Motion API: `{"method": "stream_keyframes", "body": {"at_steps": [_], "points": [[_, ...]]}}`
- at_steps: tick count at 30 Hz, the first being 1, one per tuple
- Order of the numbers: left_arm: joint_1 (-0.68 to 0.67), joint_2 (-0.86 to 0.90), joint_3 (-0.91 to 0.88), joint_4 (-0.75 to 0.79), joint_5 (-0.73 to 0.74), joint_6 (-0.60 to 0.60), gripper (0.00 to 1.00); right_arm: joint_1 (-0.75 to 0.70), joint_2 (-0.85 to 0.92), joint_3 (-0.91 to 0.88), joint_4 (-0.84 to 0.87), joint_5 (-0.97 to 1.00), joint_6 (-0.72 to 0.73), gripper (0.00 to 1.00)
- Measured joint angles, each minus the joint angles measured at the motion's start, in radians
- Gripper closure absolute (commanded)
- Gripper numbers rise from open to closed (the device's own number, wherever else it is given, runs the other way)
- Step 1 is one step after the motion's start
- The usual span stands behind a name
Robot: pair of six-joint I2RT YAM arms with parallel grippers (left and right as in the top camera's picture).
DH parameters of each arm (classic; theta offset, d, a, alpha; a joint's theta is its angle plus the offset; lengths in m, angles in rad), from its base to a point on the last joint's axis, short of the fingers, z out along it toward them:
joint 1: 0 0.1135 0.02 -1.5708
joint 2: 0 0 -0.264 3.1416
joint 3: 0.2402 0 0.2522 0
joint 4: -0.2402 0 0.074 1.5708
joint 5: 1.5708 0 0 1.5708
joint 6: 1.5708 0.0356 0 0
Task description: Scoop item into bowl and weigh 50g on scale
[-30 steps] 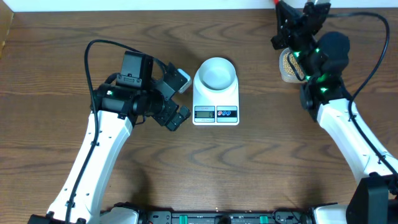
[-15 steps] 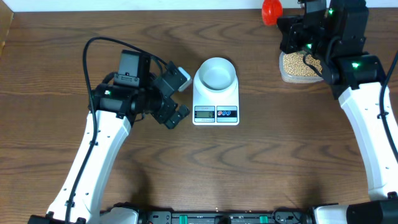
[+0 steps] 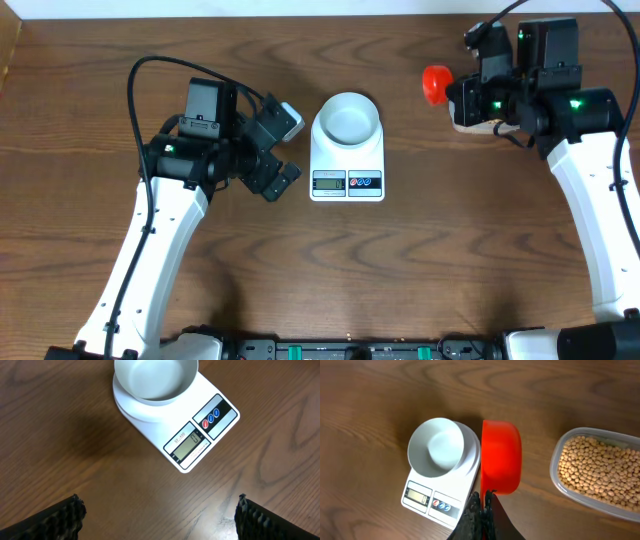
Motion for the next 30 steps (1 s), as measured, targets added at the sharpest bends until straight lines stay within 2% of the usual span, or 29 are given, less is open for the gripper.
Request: {"method": "stream_keyframes", "body": {"at_steps": [12,21,26,30], "points": [[0.000,0.000,0.000,-0.004,0.000,0.006,0.02,0.000,0.000,0.000,0.025,-0.027,-0.017,0.99],[0.010,0.000,0.000,-0.047,0.014,0.006,0.02,0.001,0.000,0.000,0.126,-0.027,-0.023,0.99],[0.090,0.000,0.000,-0.050,0.111,0.014,0.02,0.007,0.000,0.000,0.146,-0.027,-0.023,0.99],[0.148,0.000,0.000,-0.090,0.221,0.098,0.02,0.009,0.000,0.000,0.146,-0.027,-0.024,0.99]]}}
